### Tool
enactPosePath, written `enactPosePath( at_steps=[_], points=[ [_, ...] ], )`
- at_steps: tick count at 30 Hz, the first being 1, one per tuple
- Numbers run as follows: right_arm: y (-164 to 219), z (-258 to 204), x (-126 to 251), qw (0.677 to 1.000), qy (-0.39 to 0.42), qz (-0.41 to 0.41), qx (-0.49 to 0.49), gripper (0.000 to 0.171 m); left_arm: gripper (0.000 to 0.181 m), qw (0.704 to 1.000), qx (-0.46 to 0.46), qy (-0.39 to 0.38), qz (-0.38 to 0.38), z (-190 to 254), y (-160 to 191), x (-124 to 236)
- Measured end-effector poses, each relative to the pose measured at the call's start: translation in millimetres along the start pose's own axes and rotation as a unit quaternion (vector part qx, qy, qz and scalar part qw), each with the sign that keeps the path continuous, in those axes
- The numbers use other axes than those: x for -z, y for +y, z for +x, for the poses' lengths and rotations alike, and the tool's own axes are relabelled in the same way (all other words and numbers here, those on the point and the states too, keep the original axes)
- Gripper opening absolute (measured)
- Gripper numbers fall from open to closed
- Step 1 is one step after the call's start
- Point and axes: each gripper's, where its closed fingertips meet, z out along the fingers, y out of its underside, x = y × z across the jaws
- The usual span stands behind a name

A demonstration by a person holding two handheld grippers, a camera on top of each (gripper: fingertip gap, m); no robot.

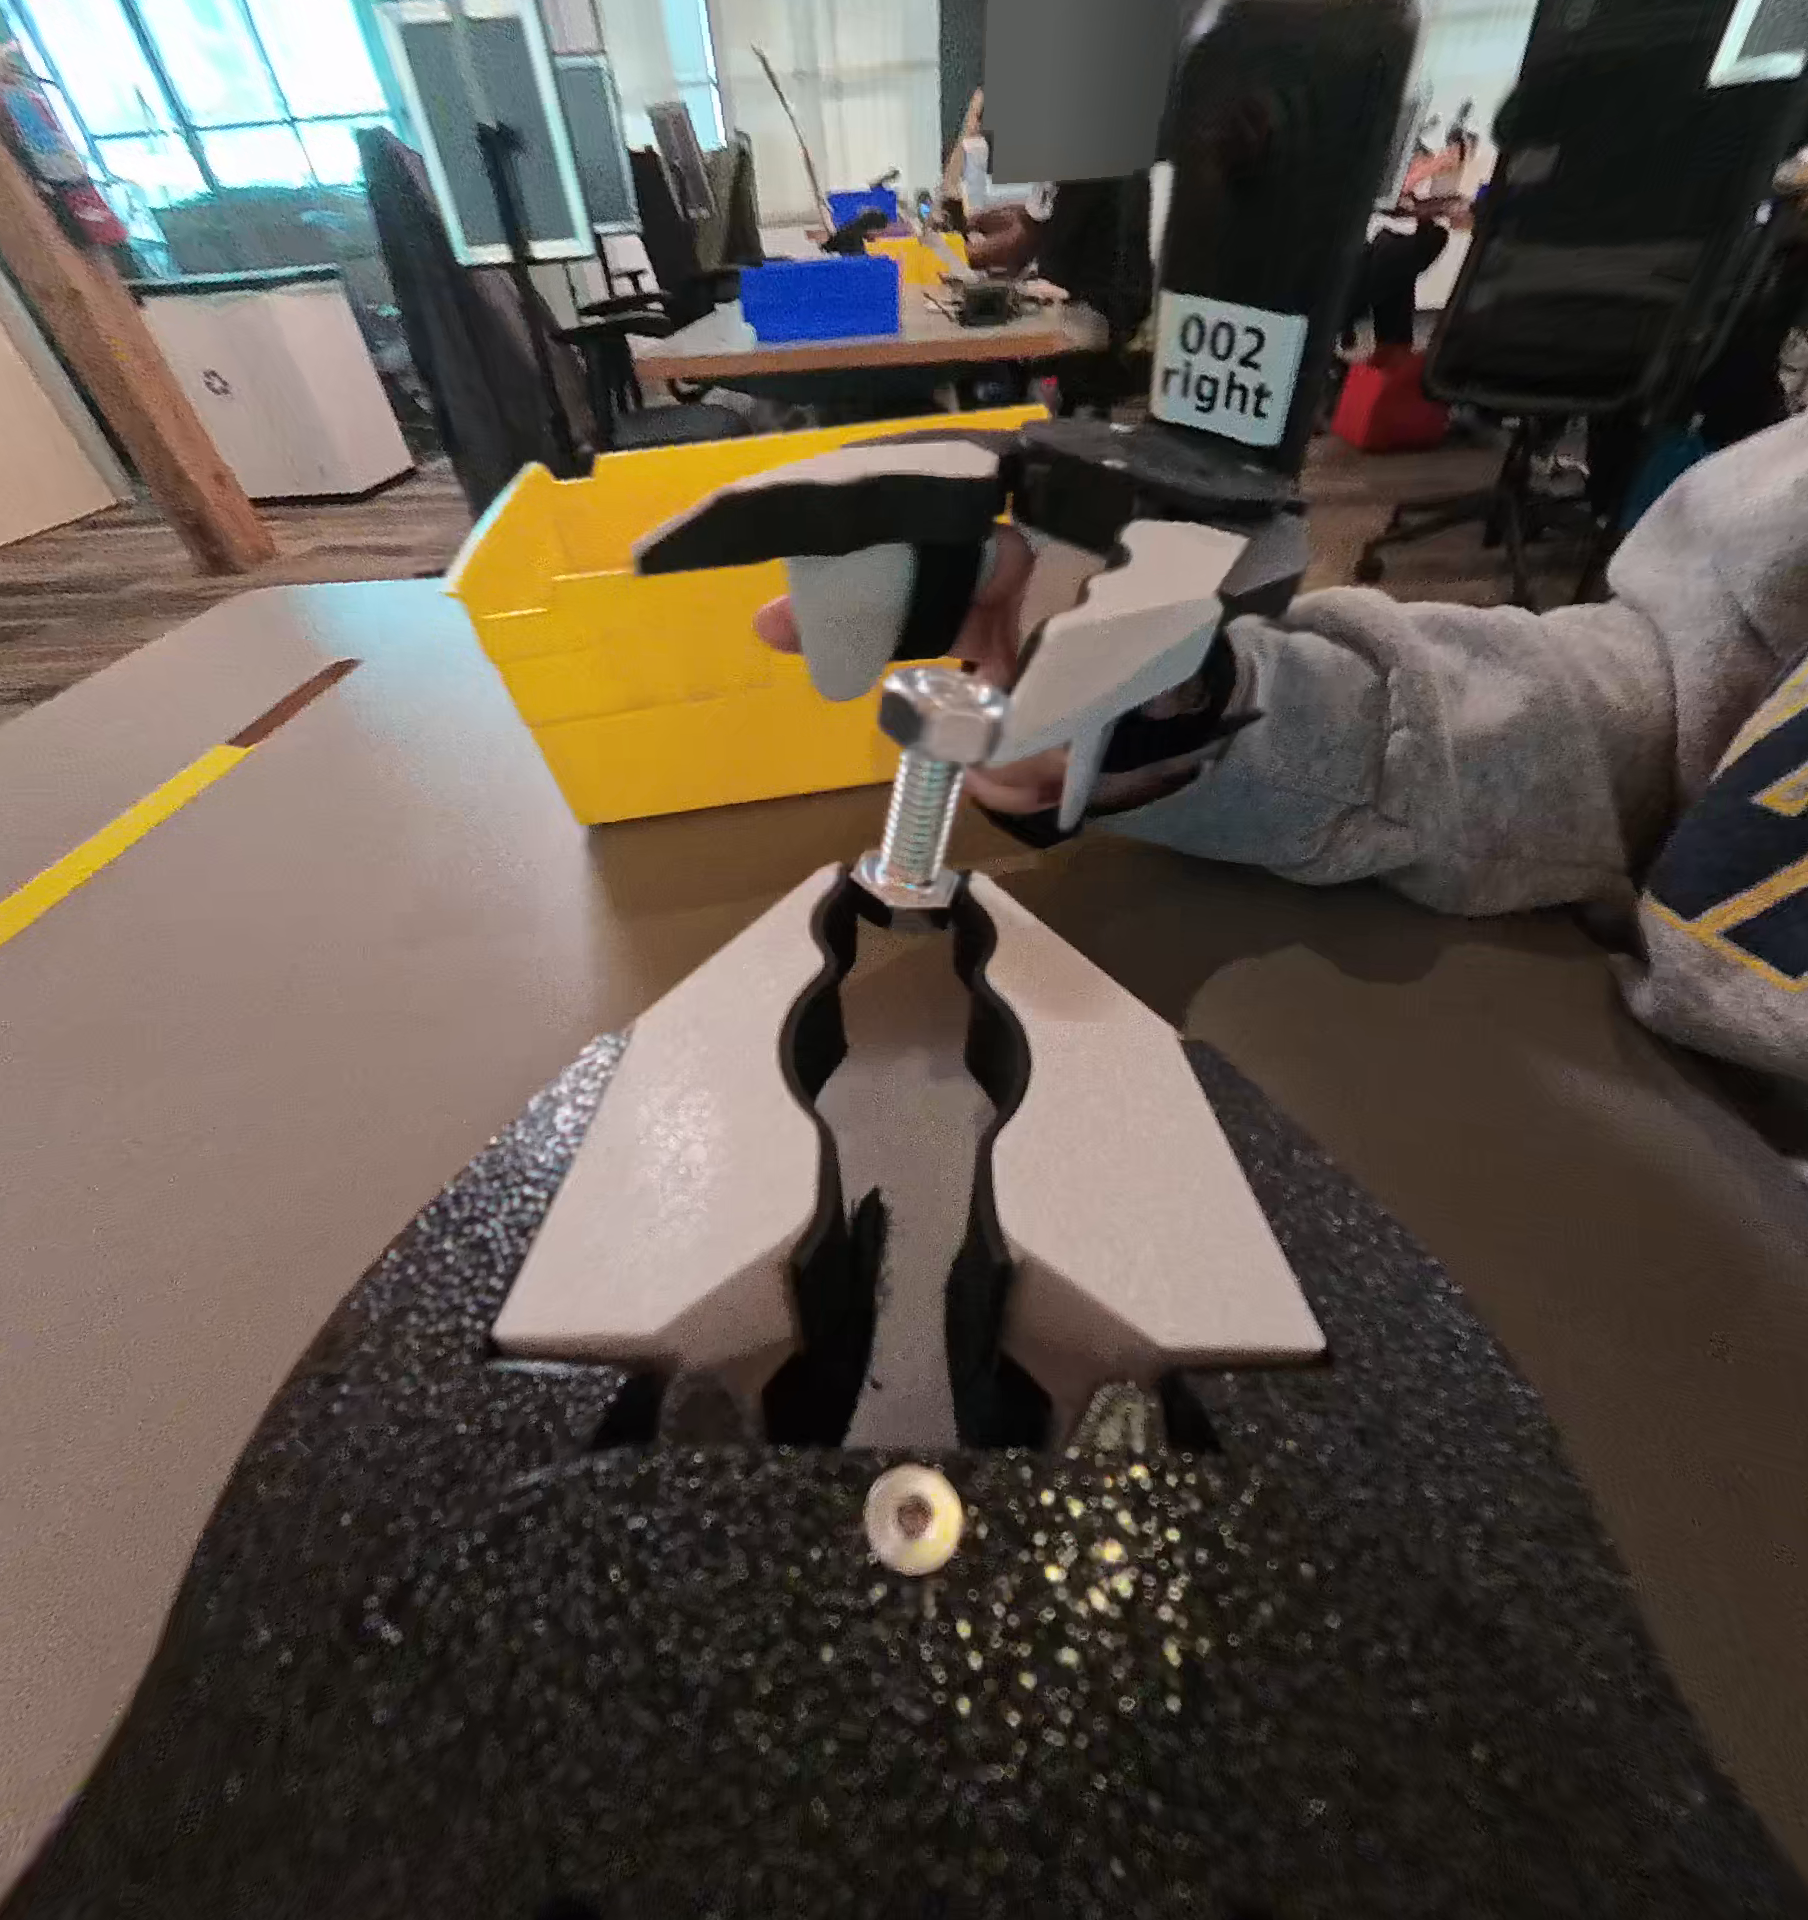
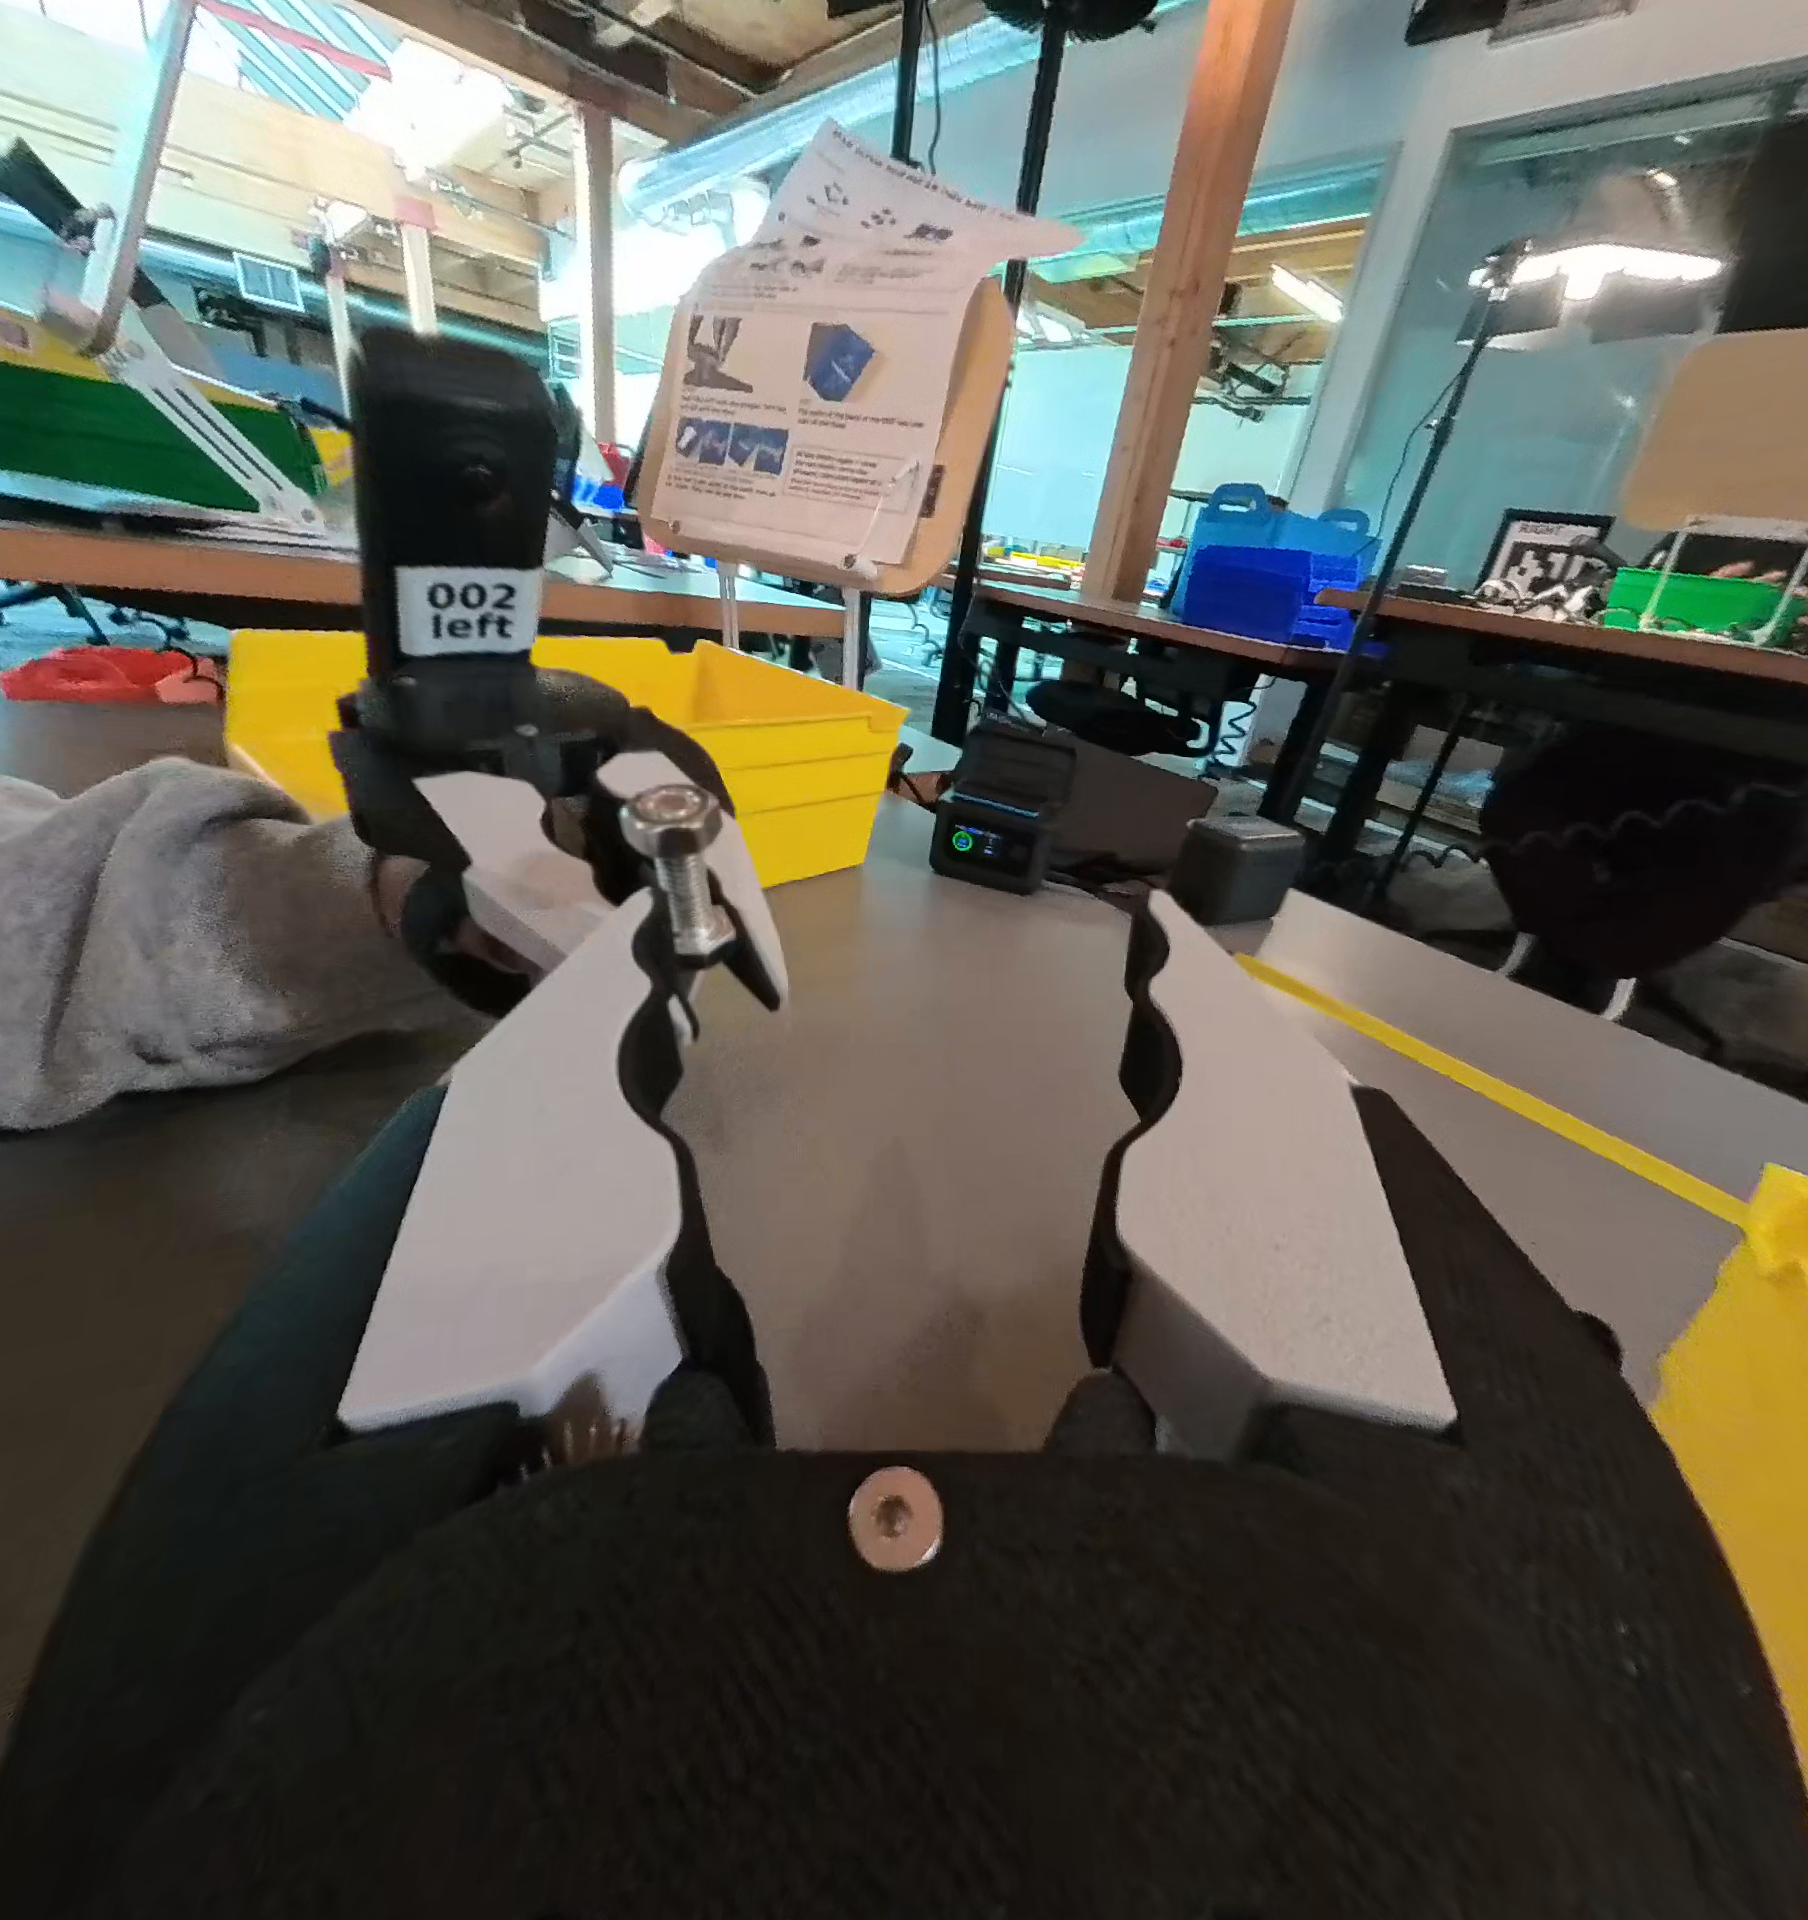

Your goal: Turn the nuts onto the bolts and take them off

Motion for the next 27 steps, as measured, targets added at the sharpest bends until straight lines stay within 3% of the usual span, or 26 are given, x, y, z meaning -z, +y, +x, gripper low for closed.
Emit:
enactPosePath(
  at_steps=[3,7,11,17,27],
  points=[
    [-6.4,-8.4,1.2,0.998,-0.036,0.024,-0.036,0.084,0.017,1.000,0.008,-0.012,-0.001,-6.3,1.6,3.0],
    [-4.7,-34.5,-13.8,0.996,-0.078,0.021,-0.041,0.084,0.017,0.999,-0.010,0.020,-0.034,17.5,10.9,-20.6],
    [1.1,-35.4,-18.7,0.997,-0.073,0.008,-0.037,0.084,0.017,0.998,-0.035,0.048,-0.027,32.1,6.9,-24.4],
    [-0.4,-13.6,-7.1,0.998,-0.044,0.014,-0.046,0.077,0.016,1.000,-0.010,0.009,0.015,0.9,-2.4,6.3],
    [-4.6,-38.2,-15.1,0.991,-0.099,0.030,-0.081,0.075,0.016,0.997,-0.055,0.049,-0.019,31.4,8.4,-20.6]
  ],
)
